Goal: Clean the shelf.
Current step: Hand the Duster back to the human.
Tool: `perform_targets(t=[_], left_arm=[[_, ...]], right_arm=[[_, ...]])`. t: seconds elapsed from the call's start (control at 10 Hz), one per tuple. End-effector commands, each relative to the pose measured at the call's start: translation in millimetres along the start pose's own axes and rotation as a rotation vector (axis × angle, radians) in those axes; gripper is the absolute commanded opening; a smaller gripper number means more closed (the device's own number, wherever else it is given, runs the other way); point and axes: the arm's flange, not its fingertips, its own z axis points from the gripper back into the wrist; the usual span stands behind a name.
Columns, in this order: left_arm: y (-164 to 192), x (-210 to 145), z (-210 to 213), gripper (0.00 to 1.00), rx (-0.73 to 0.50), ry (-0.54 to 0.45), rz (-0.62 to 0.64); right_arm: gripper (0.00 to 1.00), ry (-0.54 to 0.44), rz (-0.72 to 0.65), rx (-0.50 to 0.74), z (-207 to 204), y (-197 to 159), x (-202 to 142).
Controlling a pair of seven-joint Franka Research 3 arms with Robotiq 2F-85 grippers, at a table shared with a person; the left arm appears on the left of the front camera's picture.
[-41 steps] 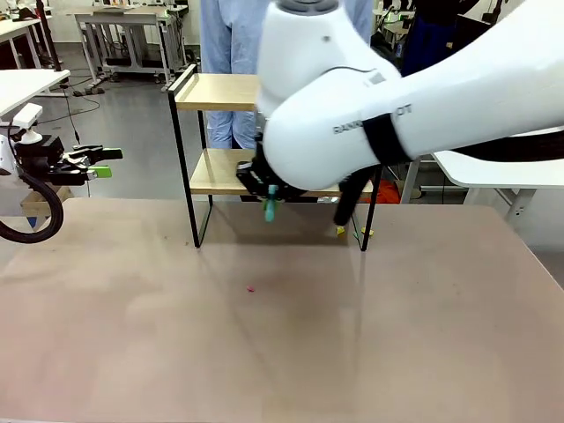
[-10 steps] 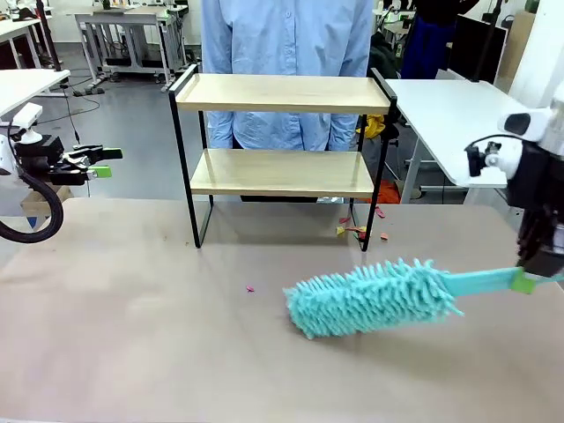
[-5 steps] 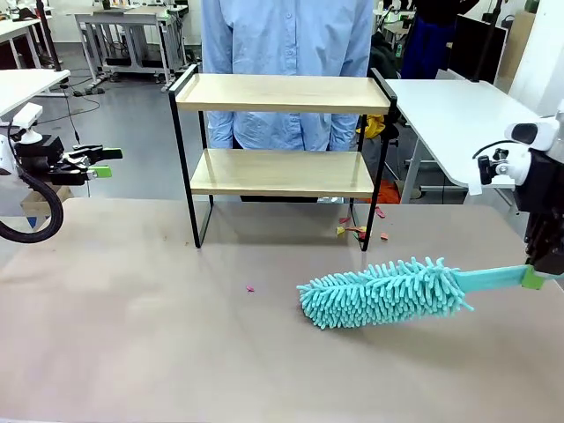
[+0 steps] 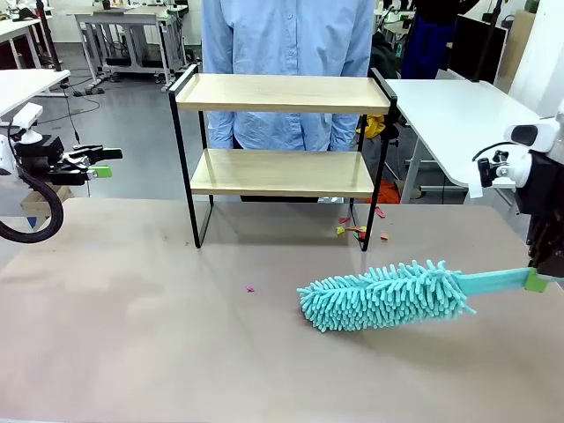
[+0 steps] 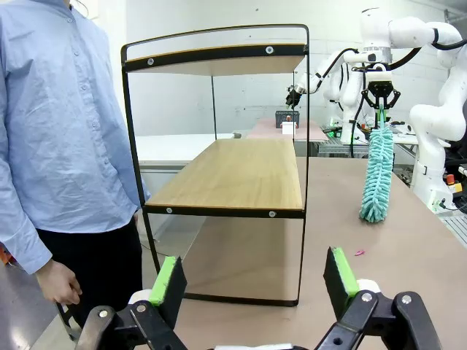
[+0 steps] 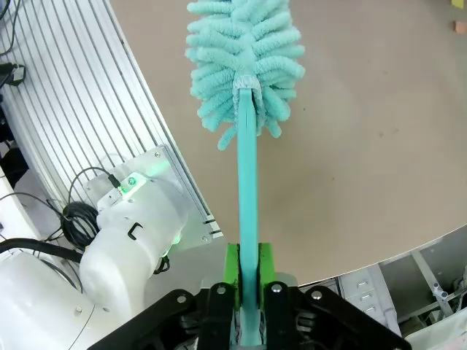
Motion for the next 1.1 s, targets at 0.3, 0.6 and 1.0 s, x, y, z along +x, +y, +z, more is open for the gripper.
perform_targets(t=[0.3,0.6,1.0], left_arm=[[-1.4,3.3,0.3,1.0,0.001,-0.001,0.001],[0.0,0.0,0.0,1.0,0.0,0.0,0.0],[-78.3,51.3,-3.5,1.0,-0.05,0.062,-0.002]], right_arm=[[0.13,0.004,0.003,0.001,2.5,2.4,-0.6],[0.13,0.0,0.0,0.0,0.0,0.0,0.0],[0.13,-0.308,0.156,-0.063,30.5,-101.6,25.5]])
